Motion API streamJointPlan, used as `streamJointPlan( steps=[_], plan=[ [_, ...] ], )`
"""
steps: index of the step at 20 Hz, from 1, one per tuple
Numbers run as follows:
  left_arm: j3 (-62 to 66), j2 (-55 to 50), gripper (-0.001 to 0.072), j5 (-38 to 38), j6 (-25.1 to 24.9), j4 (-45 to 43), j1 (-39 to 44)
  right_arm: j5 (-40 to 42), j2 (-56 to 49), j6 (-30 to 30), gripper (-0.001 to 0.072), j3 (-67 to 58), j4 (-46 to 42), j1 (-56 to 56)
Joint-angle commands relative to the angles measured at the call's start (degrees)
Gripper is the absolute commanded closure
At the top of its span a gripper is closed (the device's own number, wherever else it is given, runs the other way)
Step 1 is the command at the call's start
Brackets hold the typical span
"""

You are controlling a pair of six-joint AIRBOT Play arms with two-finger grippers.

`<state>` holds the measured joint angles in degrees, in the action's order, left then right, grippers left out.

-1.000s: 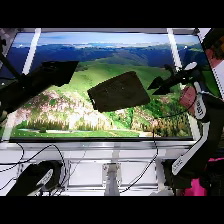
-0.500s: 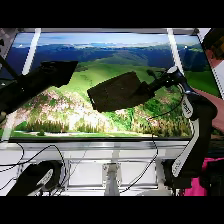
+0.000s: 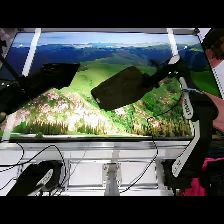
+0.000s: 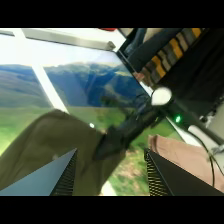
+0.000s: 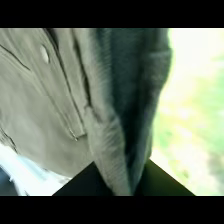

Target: Fold the clothes and pants, and hang the long-sleeved shirts on hangers.

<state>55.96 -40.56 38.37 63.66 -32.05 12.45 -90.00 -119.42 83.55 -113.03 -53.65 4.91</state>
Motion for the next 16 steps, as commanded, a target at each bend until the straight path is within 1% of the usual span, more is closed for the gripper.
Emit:
streamJointPlan(
  steps=[1,4,7,10,14,16],
  plan=[
    [0.04,0.04,0.0231,0.76,0.00,3.02,-0.02,-3.15,3.23,4.44,0.0699,-6.95,-7.30,6.88],
    [0.04,0.02,0.0231,0.70,-0.02,2.97,-0.04,-4.28,6.08,4.24,0.0699,-6.67,-7.80,15.39],
    [0.02,-0.02,0.0231,0.72,-0.02,2.97,-0.04,-3.61,8.41,4.24,0.0699,-6.69,-7.56,23.37],
    [0.02,-0.11,0.0231,0.72,-0.02,2.97,-0.04,-3.74,9.99,3.80,0.0699,-6.80,-7.23,29.55],
    [-0.04,-0.11,0.0231,0.74,0.00,2.97,-0.04,-1.97,12.28,2.71,0.0699,-6.82,-0.94,36.59],
    [-0.04,-0.11,0.0231,0.74,0.00,2.97,-0.04,-2.45,13.55,2.71,0.0699,-6.82,-0.39,40.00]
  ],
)
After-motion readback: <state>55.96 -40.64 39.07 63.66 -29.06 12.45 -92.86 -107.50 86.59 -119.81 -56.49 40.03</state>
